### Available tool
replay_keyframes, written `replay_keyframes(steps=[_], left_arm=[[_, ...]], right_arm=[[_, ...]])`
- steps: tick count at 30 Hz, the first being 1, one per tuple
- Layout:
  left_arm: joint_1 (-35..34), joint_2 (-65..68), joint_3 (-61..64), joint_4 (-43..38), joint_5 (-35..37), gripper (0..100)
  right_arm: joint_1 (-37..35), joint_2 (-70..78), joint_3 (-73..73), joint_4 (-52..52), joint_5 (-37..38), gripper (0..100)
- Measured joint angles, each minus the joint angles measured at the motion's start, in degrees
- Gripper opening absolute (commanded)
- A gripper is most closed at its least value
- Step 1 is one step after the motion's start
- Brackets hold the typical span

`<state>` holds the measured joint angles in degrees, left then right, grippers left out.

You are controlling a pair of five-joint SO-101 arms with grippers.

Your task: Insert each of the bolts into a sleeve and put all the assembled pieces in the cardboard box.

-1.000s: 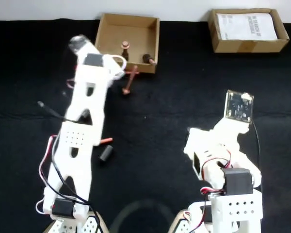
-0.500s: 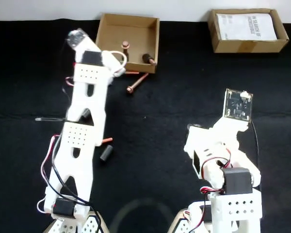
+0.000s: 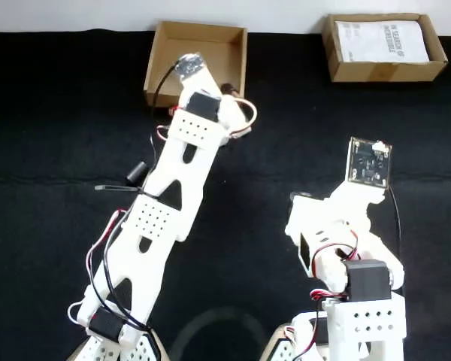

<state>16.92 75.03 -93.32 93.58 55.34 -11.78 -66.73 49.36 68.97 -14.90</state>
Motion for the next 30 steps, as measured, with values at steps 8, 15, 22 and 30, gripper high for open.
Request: replay_keyframes(steps=[8,15,22,30], left_arm=[[-4.9,7.7,-0.4,-3.8,4.1,16],[-7.3,8.2,-0.9,-4.4,7.5,16],[-15.7,8.3,-0.9,-8.0,10.9,16],[-19.3,7.9,-0.8,-8.3,11.1,16]], right_arm=[[0.0,0.0,0.0,0.0,0.2,0.6],[0.0,0.0,0.1,0.0,0.4,0.6],[0.0,0.0,0.1,0.0,0.4,0.6],[0.0,0.0,3.7,0.0,0.4,0.6]])
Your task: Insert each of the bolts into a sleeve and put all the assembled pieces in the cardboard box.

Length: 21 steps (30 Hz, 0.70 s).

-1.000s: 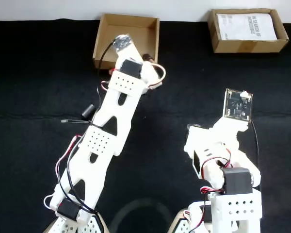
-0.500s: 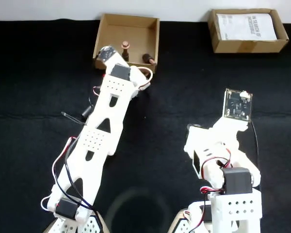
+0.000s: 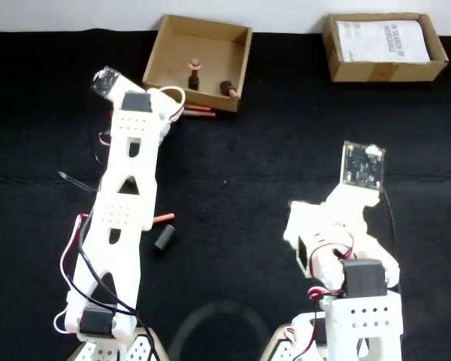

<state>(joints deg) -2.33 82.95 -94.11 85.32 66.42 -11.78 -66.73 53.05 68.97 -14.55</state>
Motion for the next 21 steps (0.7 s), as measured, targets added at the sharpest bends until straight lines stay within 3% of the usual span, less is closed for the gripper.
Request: replay_keyframes(steps=[21], left_arm=[[4.2,-12.2,0.9,-1.6,0.4,16]], right_arm=[[0.0,0.0,0.2,0.0,0.0,0.6]])
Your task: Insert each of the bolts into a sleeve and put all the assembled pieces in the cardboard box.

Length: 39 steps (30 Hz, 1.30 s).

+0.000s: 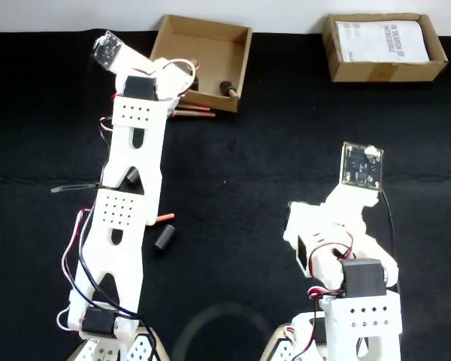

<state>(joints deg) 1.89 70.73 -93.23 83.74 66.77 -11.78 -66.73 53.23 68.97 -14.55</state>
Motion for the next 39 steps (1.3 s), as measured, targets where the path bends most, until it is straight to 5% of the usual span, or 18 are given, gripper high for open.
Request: replay_keyframes(steps=[18,39], left_arm=[[0.2,0.0,0.7,4.8,0.0,16],[0.2,8.2,1.0,-4.7,0.0,16]], right_arm=[[0.0,0.0,0.6,-0.2,0.0,0.6],[0.0,0.1,3.4,-3.0,0.0,0.6]])
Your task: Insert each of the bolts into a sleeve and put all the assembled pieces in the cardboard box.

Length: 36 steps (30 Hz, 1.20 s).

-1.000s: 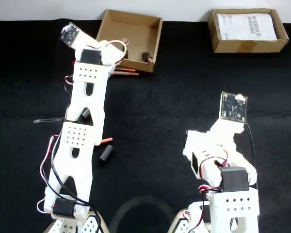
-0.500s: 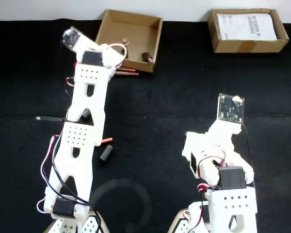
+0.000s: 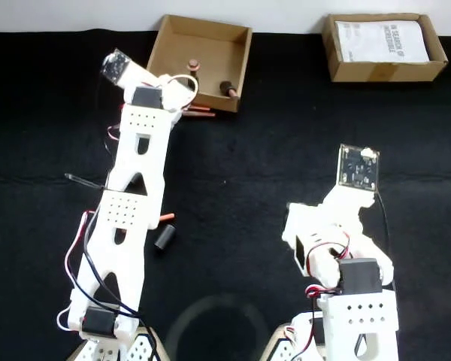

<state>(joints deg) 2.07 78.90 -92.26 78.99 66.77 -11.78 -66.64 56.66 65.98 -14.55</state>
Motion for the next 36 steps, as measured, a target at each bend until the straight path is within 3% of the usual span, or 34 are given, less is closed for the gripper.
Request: replay_keyframes(steps=[12,16,23,29,36], left_arm=[[-0.3,3.9,0.0,-0.2,0.2,15],[-0.4,3.9,0.0,0.2,0.2,1],[-0.4,3.9,-0.2,3.4,-1.7,1],[1.3,3.8,-1.9,9.3,-14.3,1],[11.0,3.5,-2.5,19.9,-42.7,1]], right_arm=[[0.0,0.0,0.1,0.0,0.0,0.6],[0.0,0.0,0.1,0.0,0.0,0.6],[0.0,0.0,0.1,0.0,0.0,0.6],[1.3,0.0,0.1,0.0,0.0,0.6],[2.1,0.0,0.1,0.0,0.0,0.6]])
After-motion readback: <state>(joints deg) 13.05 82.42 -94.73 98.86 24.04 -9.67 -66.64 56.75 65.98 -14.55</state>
